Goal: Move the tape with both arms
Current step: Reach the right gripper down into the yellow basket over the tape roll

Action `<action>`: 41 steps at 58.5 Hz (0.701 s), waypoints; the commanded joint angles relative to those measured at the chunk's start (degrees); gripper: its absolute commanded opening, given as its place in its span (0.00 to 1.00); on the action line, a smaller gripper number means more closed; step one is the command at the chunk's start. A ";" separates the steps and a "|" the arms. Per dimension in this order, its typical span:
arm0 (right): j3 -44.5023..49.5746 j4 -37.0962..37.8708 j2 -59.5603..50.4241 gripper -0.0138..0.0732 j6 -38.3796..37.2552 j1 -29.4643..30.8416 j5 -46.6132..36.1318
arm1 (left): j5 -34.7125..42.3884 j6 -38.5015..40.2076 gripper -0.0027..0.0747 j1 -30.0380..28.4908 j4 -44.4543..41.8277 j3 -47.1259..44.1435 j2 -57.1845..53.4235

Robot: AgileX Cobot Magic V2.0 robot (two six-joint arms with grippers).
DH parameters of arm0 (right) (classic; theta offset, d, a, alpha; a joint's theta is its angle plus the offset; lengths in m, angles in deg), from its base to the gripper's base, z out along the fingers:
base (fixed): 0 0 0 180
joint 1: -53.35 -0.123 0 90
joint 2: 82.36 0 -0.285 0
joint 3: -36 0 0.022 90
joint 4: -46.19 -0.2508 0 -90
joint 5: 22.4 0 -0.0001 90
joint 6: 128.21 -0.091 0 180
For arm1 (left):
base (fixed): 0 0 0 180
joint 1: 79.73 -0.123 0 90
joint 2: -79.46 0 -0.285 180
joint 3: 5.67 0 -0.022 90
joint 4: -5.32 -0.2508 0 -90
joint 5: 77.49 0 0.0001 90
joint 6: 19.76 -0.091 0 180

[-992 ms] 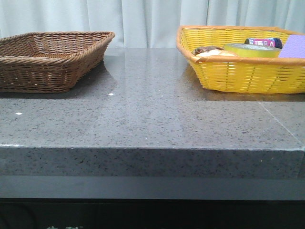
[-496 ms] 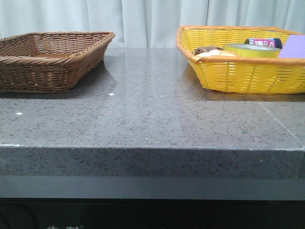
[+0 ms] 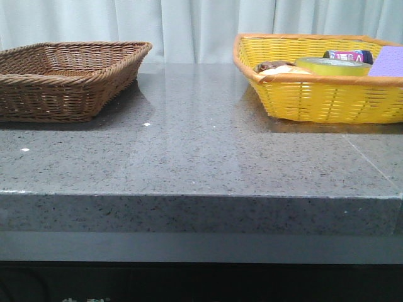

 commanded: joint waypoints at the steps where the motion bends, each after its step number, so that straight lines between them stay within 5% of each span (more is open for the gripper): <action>1: -7.47 0.03 7.82 0.79 0.17 0.47 -0.15 | 4.67 0.19 0.89 -0.12 0.12 2.12 0.57; 41: -40.59 -0.11 51.97 0.78 0.17 0.41 8.71 | 4.48 0.19 0.89 -0.12 0.12 2.12 0.57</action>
